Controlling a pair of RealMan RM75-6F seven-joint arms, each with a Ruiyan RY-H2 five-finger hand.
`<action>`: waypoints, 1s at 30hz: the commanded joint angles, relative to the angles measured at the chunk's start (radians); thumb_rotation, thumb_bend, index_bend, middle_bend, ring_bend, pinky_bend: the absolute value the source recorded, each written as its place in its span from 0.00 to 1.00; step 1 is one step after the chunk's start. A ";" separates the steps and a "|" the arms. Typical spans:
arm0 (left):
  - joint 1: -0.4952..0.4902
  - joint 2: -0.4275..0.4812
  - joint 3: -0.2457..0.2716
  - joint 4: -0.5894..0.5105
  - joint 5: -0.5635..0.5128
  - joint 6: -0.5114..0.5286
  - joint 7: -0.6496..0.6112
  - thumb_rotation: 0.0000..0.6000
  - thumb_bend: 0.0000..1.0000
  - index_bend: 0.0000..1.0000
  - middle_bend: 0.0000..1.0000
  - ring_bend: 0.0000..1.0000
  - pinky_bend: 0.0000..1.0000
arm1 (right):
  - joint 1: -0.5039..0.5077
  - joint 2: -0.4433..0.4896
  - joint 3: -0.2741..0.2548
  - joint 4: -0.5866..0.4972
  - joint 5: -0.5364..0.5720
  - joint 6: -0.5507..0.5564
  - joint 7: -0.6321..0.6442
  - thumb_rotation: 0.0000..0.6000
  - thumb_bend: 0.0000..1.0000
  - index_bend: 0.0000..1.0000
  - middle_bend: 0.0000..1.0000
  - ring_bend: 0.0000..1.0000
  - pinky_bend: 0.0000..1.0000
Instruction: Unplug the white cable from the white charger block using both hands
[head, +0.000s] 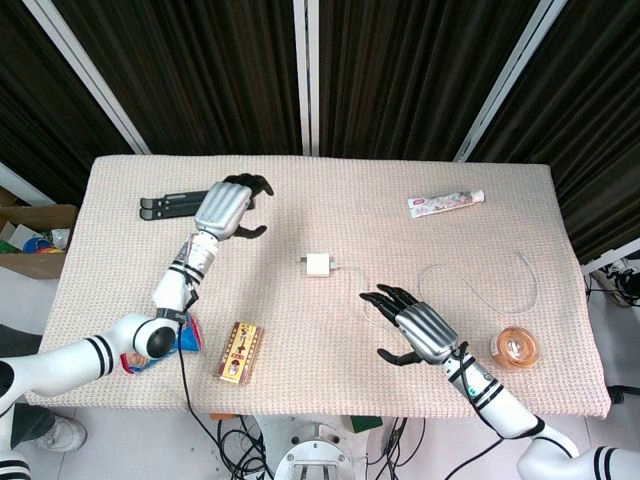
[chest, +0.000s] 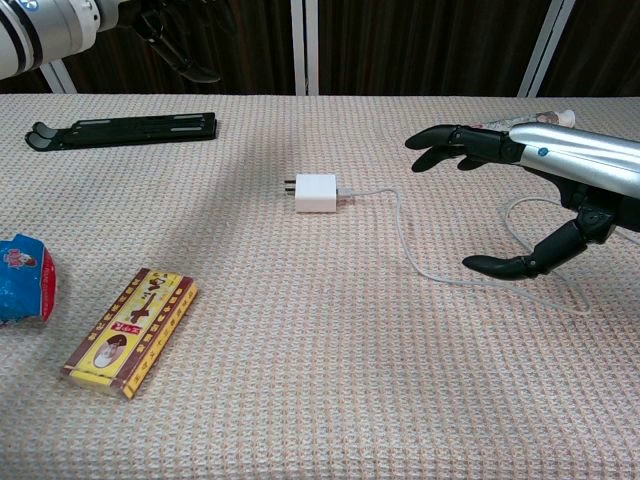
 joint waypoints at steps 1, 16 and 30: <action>-0.009 -0.005 0.010 0.019 -0.008 -0.007 -0.011 1.00 0.17 0.34 0.25 0.20 0.26 | 0.001 -0.001 -0.002 0.000 0.005 0.004 -0.001 1.00 0.32 0.11 0.15 0.01 0.14; 0.037 0.023 0.105 -0.088 -0.072 0.034 0.045 1.00 0.17 0.31 0.25 0.63 0.75 | -0.164 0.171 -0.056 -0.057 -0.044 0.298 0.047 1.00 0.32 0.12 0.16 0.01 0.14; -0.091 -0.229 0.147 0.012 -0.173 0.018 0.259 1.00 0.11 0.18 0.16 0.68 0.91 | -0.190 0.221 -0.062 -0.080 -0.069 0.325 0.089 1.00 0.32 0.12 0.15 0.01 0.14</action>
